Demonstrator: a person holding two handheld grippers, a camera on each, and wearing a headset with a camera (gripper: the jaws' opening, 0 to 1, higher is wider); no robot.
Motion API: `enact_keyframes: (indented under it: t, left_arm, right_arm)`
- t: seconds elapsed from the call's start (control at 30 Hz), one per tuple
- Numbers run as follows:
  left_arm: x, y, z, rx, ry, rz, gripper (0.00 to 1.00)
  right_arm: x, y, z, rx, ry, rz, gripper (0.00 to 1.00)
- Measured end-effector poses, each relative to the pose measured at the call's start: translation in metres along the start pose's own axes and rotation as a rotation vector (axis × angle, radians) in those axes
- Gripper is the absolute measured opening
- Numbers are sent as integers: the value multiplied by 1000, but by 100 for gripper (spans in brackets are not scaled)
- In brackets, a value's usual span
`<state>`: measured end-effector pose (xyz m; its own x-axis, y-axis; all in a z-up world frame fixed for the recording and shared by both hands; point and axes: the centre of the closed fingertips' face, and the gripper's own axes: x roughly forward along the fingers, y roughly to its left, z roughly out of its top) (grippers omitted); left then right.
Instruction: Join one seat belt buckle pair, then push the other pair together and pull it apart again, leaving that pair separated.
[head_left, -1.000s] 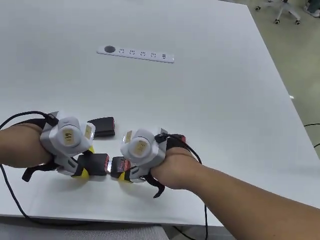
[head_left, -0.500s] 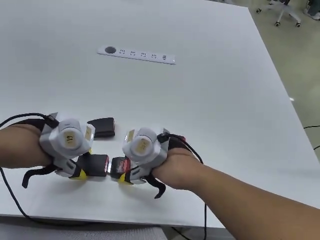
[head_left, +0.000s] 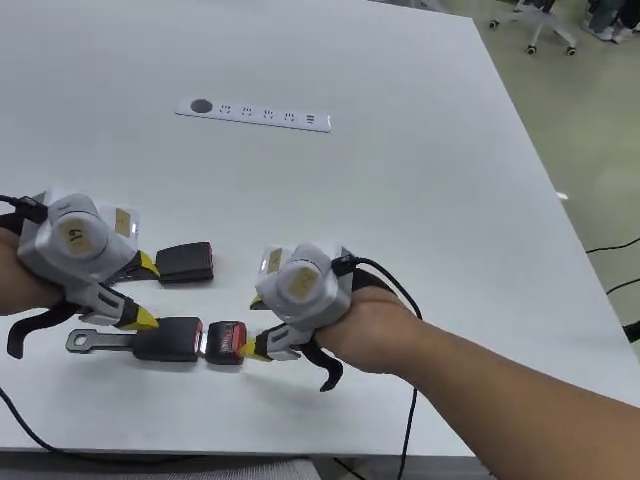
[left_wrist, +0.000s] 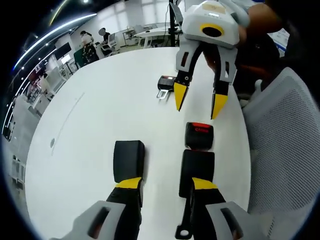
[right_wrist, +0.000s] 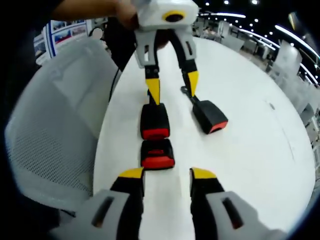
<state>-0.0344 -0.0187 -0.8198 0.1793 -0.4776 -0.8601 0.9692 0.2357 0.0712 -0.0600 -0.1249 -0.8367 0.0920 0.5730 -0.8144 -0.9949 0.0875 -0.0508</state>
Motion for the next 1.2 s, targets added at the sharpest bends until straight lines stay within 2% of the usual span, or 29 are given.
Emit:
enact_keyframes:
  t: [0.1,0.17,0.3,0.33,0.4,0.47,0.5,0.6,0.7,0.77,0.8,0.87,0.93,0.97,1.0,1.03,1.1,1.2]
  left_arm:
    - [5,13,3,25,16,28,38]
    - [7,21,7,43,19,38,38]
    - [14,43,10,24,18,60,40]
    - [16,45,11,25,20,61,41]
    - [23,53,5,91,54,75,48]
    - [30,58,3,75,58,69,50]
    - [32,60,3,44,52,58,49]
    - [39,62,3,45,56,34,49]
    - [45,58,2,48,63,-18,45]
    - [50,57,0,86,82,-38,44]
    - [53,59,-1,127,87,-43,43]
    - [55,59,-2,125,93,-52,41]
    - [57,60,0,135,97,-58,36]
    - [56,58,1,163,106,-73,36]
    - [56,57,1,192,107,-87,35]
    - [56,55,3,226,106,-97,35]
    - [55,56,4,191,114,-100,34]
    - [55,55,3,191,123,-107,33]
  right_arm:
    - [-7,-13,-13,-4,18,-10,34]
    - [-15,-25,-21,-29,37,-35,33]
    - [-29,-46,-36,-8,38,-55,33]
    - [-32,-53,-44,-2,48,-59,33]
    - [-38,-65,-54,58,36,-75,34]
    - [-42,-75,-68,67,48,-82,34]
    - [-43,-79,-73,64,56,-89,34]
    - [-43,-84,-86,77,73,-80,35]
    - [-40,-80,-90,71,75,-48,36]
    - [-36,-78,-94,58,87,-29,35]
    - [-35,-78,-96,55,92,-24,35]
    - [-32,-77,-98,57,102,-16,33]
    - [-33,-76,-97,92,87,-5,33]
    - [-34,-76,-97,106,86,-3,32]
    - [-32,-76,-98,69,94,-2,32]
    - [-31,-78,-98,84,99,-1,31]
    - [-31,-76,-97,86,109,4,30]
    - [-32,-73,-95,73,118,10,30]
